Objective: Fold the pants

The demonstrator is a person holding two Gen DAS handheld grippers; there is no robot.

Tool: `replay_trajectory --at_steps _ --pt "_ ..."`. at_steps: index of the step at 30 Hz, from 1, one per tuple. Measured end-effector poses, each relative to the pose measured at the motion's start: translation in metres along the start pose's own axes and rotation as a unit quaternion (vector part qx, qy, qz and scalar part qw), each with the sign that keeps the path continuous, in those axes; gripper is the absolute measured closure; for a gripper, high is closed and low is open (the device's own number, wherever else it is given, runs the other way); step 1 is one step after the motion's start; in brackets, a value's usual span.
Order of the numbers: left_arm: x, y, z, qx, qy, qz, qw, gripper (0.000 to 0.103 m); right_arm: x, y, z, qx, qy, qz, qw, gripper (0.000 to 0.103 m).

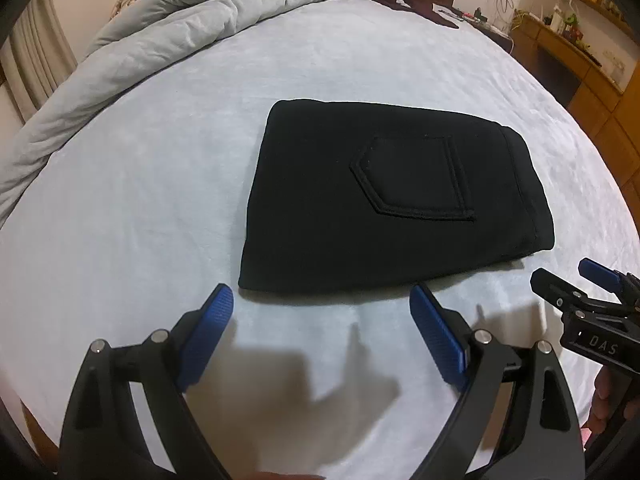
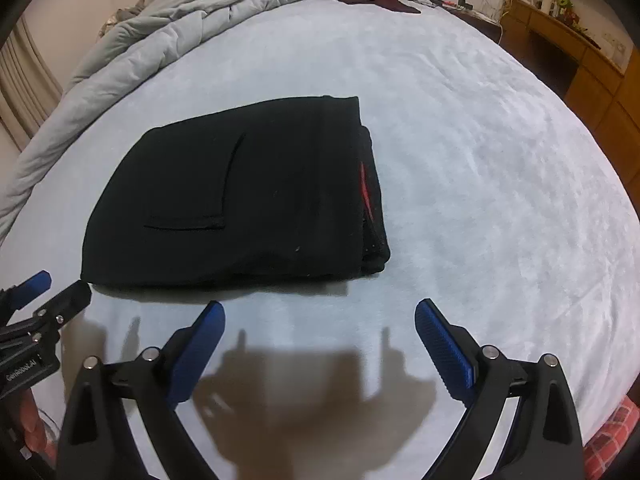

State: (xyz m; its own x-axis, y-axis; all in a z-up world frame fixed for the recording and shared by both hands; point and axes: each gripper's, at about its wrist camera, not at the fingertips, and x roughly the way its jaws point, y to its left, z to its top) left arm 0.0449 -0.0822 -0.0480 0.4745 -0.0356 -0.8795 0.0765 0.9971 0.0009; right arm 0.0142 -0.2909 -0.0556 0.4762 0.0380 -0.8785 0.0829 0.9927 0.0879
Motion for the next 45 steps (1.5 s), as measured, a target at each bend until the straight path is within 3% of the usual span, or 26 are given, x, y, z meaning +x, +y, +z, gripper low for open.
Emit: replay_trajectory --at_steps 45 --pt "0.0032 -0.001 -0.0079 0.012 0.013 0.013 0.9997 0.013 0.0089 0.0038 -0.0061 0.003 0.012 0.004 1.0 0.007"
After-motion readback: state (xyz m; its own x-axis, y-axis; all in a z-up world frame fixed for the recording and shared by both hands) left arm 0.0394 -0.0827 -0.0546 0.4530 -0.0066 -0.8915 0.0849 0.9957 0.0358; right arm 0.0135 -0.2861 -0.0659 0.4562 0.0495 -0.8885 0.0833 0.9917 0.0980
